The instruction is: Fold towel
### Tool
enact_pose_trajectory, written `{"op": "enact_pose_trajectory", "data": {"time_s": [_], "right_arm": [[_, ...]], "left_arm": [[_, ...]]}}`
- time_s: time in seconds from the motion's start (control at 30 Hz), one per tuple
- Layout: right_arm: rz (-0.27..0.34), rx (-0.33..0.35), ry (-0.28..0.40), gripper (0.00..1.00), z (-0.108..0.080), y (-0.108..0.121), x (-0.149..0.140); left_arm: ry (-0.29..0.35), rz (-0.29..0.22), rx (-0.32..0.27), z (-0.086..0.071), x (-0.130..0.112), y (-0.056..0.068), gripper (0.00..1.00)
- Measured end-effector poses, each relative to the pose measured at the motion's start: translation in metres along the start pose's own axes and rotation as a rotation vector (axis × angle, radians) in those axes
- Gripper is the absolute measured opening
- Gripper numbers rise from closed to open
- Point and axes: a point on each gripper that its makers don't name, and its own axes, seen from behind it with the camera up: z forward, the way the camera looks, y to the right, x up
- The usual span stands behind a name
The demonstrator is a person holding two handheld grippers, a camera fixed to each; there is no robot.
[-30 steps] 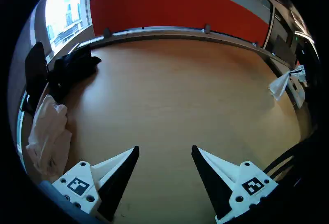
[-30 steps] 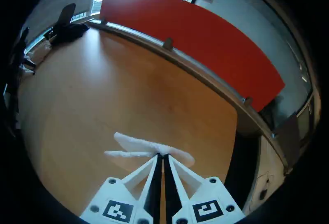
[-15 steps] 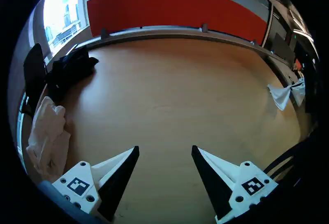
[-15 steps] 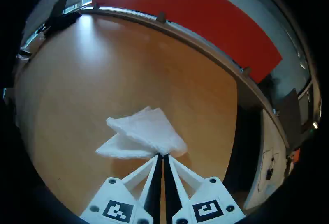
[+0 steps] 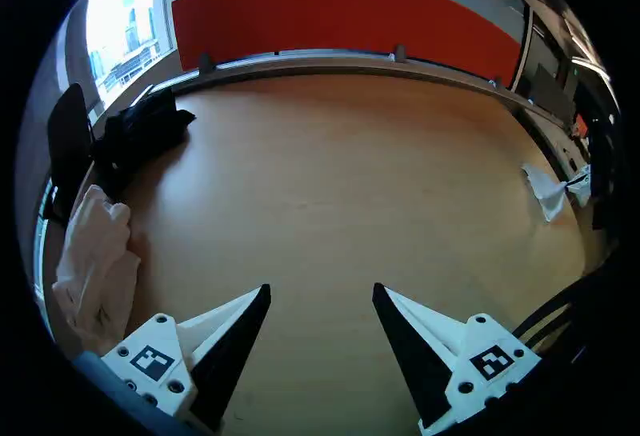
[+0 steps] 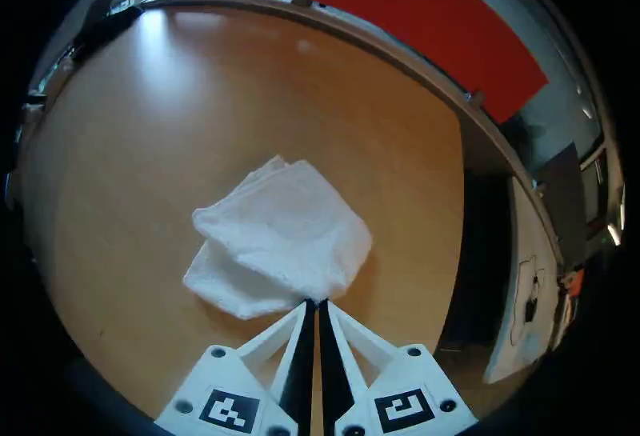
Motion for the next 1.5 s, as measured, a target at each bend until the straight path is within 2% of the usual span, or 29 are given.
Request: {"op": "enact_pose_trajectory", "data": {"time_s": [0.5,1.1,1.37,1.5], "right_arm": [[0.041,-0.041,-0.089,0.04,0.019,0.002,-0.03],[0.102,-0.074,-0.149,0.09,0.034,0.002,-0.051],[0.132,-0.074,-0.149,0.18,0.035,0.0,-0.055],[0.142,-0.066,-0.143,0.28,0.033,-0.003,-0.056]], "left_arm": [[-0.006,0.0,0.009,-0.004,-0.005,-0.004,0.94],[-0.012,0.005,0.015,-0.005,-0.009,-0.004,0.94],[-0.014,0.008,0.014,-0.005,-0.009,-0.003,0.94],[-0.014,0.008,0.012,-0.005,-0.009,-0.002,0.94]]}}
